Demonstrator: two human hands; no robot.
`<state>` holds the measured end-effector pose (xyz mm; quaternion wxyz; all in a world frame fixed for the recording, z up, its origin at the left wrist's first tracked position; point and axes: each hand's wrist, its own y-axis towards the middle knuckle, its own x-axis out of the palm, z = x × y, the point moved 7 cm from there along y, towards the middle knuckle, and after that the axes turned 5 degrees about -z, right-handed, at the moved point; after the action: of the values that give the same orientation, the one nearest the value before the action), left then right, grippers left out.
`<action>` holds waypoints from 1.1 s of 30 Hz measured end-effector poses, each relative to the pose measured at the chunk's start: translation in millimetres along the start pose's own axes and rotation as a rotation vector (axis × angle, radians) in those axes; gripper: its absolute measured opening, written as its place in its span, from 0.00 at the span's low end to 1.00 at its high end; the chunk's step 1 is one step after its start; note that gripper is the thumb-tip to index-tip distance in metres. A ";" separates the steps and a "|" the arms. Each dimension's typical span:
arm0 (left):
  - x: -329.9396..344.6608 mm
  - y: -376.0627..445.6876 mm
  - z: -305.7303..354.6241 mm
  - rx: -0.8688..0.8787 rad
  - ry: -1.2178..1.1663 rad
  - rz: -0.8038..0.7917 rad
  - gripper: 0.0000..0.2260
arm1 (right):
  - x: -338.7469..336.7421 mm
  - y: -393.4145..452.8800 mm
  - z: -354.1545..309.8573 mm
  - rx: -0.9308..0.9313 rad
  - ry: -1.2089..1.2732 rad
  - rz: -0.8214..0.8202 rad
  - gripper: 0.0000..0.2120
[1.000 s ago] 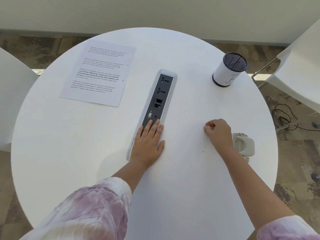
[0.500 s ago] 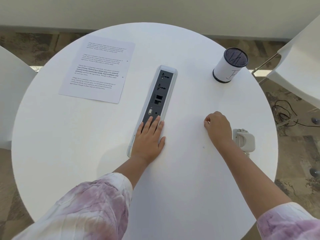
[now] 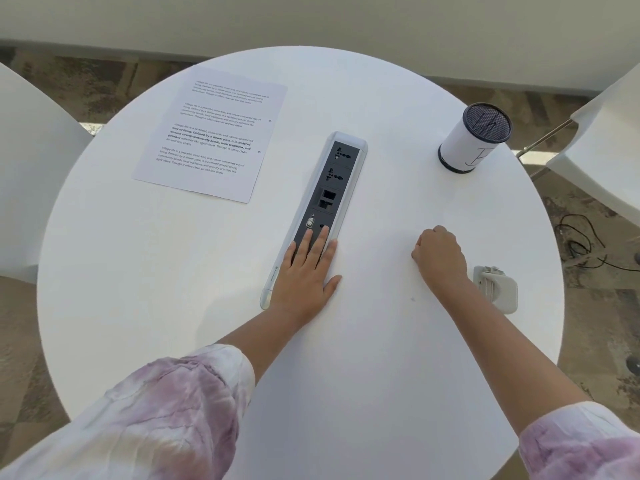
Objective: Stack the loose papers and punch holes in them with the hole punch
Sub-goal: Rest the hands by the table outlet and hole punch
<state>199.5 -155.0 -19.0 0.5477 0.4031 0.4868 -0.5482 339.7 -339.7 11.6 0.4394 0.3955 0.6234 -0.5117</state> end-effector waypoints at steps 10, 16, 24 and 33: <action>-18.3 50.6 -16.9 0.031 0.091 -0.011 0.27 | -40.6 21.5 16.2 0.005 0.237 0.142 0.11; -6.8 52.4 -24.1 0.005 -0.029 -0.048 0.30 | -120.9 70.0 41.0 0.031 0.383 0.310 0.08; -9.5 53.1 -24.7 0.002 -0.063 -0.006 0.28 | -167.1 130.6 54.8 0.210 0.700 0.291 0.12; -10.6 54.5 -24.6 -0.007 -0.069 -0.005 0.27 | -172.6 139.2 57.7 0.192 0.643 0.286 0.12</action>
<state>252.2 -124.8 -18.6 0.5643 0.3808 0.4705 -0.5613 531.2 -381.4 130.4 0.2489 0.6590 0.6171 -0.3507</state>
